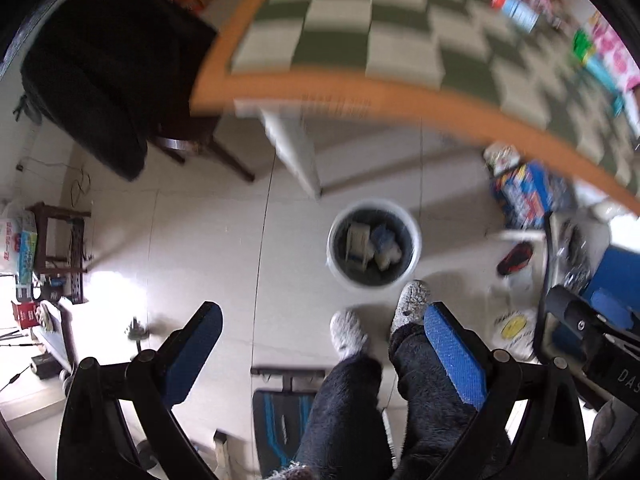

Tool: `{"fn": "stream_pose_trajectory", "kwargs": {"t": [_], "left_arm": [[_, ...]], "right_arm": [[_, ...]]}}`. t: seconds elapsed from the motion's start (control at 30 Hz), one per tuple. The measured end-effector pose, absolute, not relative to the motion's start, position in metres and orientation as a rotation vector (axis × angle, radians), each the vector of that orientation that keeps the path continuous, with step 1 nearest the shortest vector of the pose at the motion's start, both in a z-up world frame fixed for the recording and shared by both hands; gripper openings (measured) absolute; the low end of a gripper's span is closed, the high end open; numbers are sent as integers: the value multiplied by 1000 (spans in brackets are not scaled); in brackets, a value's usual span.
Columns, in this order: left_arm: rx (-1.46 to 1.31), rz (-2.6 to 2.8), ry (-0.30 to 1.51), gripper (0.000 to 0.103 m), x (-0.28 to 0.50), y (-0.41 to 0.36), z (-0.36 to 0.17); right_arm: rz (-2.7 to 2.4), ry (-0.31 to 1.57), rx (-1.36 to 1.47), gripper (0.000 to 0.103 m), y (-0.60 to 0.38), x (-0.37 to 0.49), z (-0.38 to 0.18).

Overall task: Collect trash
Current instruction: 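Move both tools back over the table, then grasp the Perfectlands milk carton with the left tool while the right tool grasps the green rice bag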

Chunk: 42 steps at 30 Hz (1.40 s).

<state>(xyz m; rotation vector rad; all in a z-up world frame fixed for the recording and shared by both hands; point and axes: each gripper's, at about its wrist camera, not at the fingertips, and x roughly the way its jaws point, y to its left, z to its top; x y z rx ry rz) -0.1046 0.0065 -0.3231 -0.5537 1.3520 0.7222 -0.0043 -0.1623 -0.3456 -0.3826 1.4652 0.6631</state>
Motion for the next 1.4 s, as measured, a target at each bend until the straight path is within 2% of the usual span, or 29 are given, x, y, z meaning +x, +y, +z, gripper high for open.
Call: {"fn": "stream_pose_trajectory", "kwargs": {"t": [0.23,0.47,0.73,0.87,1.07,1.2,1.23,1.4], "left_arm": [[-446,739,1209,103,-10,18,-253],[-401,758,1193,103,137,37,-239],[-486,776,1328,103,268,55,-279],[-577,782,1369,103,304,72,-302],[-637,789,1394,103,340,92,-321],[-720,788,1376,103,349,107,-324],[-755,786,1372,103,350,111,-326],[-957,757,1355,103,359,132,-343]], "right_arm": [[640,1374,-399,102,-158,87,-261],[610,1262,-690,102,-130,237,-234],[613,1219,-1048,102,-78,419,-279],[660,1292,-1207,102,-52,488,-328],[785,1345,-1389,102,-28,540,-392],[811,1404,-1293,99,-21,563,-406],[809,1432,-1205,96,-21,571,-403],[597,1667,-590,94,-47,617,-393]]}}
